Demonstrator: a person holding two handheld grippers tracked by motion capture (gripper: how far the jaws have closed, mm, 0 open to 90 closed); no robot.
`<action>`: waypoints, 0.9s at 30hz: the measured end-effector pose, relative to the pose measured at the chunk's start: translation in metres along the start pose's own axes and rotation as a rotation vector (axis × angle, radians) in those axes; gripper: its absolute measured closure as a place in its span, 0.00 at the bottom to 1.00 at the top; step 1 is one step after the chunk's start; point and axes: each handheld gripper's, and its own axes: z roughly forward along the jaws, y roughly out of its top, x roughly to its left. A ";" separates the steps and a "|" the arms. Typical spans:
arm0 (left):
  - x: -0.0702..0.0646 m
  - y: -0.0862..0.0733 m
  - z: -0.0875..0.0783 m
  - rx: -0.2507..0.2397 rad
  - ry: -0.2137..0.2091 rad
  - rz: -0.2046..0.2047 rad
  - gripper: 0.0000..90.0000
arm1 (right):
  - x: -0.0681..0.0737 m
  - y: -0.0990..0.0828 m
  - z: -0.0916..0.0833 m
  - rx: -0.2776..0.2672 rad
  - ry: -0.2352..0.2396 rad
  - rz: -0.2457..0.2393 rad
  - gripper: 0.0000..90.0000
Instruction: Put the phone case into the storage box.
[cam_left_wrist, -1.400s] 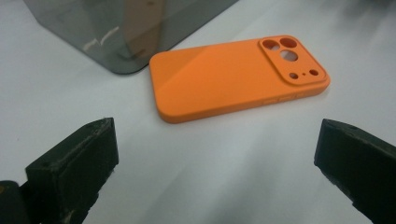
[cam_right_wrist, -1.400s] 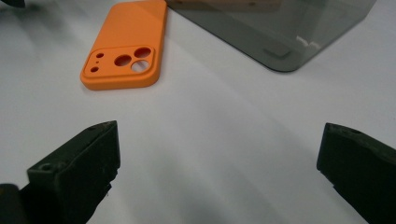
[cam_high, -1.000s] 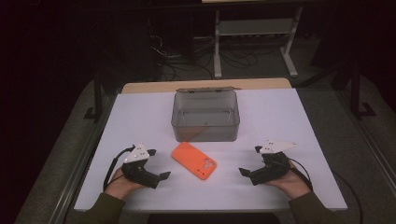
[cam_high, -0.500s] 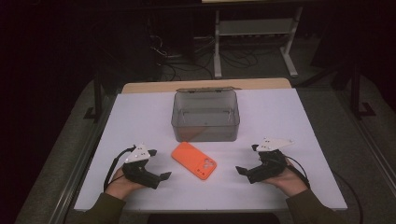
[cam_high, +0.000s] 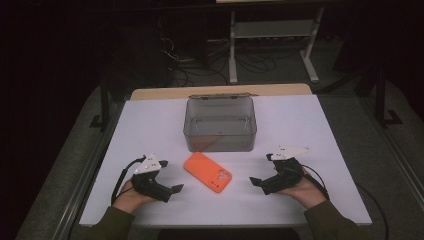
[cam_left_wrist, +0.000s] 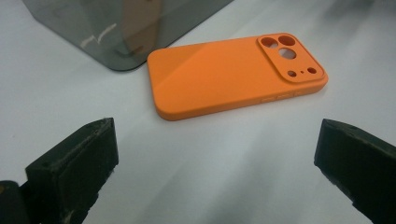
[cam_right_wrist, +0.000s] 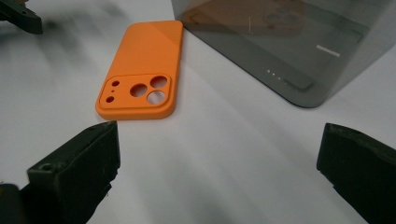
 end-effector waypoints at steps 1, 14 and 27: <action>0.000 0.000 0.000 0.000 0.001 0.000 0.00 | 0.000 0.000 0.001 0.001 0.002 -0.003 0.00; 0.000 0.000 0.000 0.006 0.000 0.002 0.00 | 0.001 0.004 0.007 0.005 0.012 -0.004 0.00; 0.000 0.000 0.000 0.002 -0.001 0.001 0.00 | 0.002 0.012 0.016 0.016 0.026 -0.021 0.00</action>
